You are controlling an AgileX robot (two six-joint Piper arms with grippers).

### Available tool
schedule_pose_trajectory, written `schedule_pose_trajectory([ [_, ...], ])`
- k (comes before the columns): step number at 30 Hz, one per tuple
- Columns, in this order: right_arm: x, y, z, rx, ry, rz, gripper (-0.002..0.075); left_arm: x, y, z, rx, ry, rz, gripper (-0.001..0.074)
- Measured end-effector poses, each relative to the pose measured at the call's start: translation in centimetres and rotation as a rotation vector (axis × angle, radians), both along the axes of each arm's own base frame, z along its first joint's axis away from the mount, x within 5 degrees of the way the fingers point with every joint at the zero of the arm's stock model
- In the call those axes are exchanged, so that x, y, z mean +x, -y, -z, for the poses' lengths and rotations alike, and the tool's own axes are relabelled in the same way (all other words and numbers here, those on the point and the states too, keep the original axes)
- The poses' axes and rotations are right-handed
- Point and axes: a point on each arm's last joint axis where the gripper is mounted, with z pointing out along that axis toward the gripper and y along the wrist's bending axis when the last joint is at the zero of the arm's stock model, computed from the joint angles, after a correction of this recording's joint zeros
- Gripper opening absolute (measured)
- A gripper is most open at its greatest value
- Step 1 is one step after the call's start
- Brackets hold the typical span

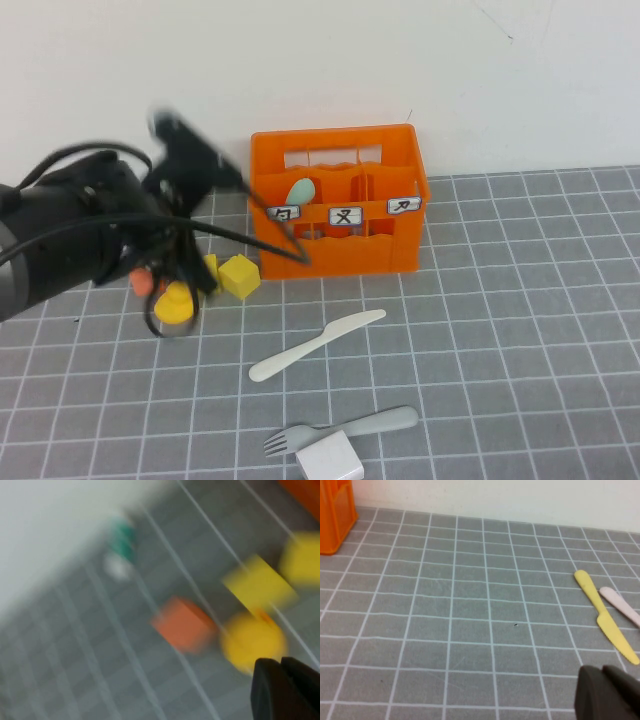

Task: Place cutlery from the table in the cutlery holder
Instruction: Pick up the fork

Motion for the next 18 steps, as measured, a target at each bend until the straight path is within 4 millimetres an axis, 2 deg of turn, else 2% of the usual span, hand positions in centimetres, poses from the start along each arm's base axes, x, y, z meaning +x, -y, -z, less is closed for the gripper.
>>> schedule_pose_trajectory([
  [4,0.0,0.0,0.0,0.000,0.000,0.000,-0.0003,-2.1,0.8,2.1,-0.007,-0.327,0.106,0.0000],
  [7,0.0,0.0,0.0,0.000,0.000,0.000,-0.0003,-3.2,2.2,2.3,-0.076,-0.490,0.273,0.0000],
  [12,0.0,0.0,0.0,0.000,-0.002,0.000,-0.0003,-3.4,4.7,1.8,-0.232,-0.518,0.459,0.0000],
  [14,0.0,0.0,0.0,-0.001,-0.002,0.000,-0.0003,-3.4,5.5,1.9,-0.220,-0.514,0.543,0.0013],
  [16,0.0,0.0,0.0,-0.001,-0.002,0.000,-0.0003,-3.6,6.5,2.6,-0.188,-0.522,0.623,0.0059],
  [18,0.0,0.0,0.0,-0.001,-0.002,0.000,-0.0003,-4.4,8.3,3.5,-0.155,-0.540,0.708,0.0142],
])
